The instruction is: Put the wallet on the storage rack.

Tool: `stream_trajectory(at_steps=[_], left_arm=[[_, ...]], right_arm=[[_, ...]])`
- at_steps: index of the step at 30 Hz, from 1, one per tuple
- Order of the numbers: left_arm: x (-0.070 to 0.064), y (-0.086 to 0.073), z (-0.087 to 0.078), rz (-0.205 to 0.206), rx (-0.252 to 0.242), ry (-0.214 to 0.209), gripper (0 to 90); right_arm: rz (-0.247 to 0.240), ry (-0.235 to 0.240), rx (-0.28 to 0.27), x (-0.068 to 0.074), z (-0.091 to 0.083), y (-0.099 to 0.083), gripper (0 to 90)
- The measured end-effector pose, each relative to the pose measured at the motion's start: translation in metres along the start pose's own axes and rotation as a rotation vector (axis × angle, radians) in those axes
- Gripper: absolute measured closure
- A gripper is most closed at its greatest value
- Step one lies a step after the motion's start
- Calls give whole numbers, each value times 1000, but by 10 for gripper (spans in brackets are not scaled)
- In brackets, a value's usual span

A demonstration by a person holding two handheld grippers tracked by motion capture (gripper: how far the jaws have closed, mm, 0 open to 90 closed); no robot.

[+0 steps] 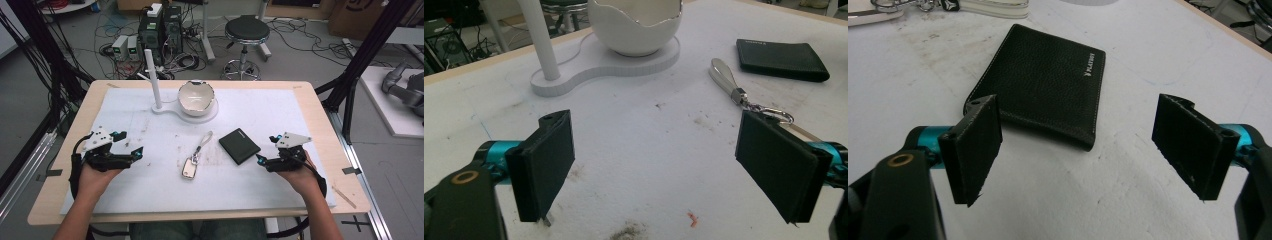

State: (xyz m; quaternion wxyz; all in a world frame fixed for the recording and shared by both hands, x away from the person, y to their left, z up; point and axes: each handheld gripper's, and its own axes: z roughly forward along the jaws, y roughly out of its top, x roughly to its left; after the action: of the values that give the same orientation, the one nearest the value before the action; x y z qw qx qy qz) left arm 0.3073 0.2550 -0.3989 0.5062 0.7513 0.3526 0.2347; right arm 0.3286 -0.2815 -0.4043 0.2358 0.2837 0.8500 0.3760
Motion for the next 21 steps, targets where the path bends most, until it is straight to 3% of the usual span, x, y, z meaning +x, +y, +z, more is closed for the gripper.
stream_trajectory(at_steps=[13,21], left_arm=[[-3,1,3,15,5,-15,159],[-3,1,2,10,3,-13,159]], right_arm=[[-75,56,35,12,18,5,203],[-134,87,111,22,41,8,203]])
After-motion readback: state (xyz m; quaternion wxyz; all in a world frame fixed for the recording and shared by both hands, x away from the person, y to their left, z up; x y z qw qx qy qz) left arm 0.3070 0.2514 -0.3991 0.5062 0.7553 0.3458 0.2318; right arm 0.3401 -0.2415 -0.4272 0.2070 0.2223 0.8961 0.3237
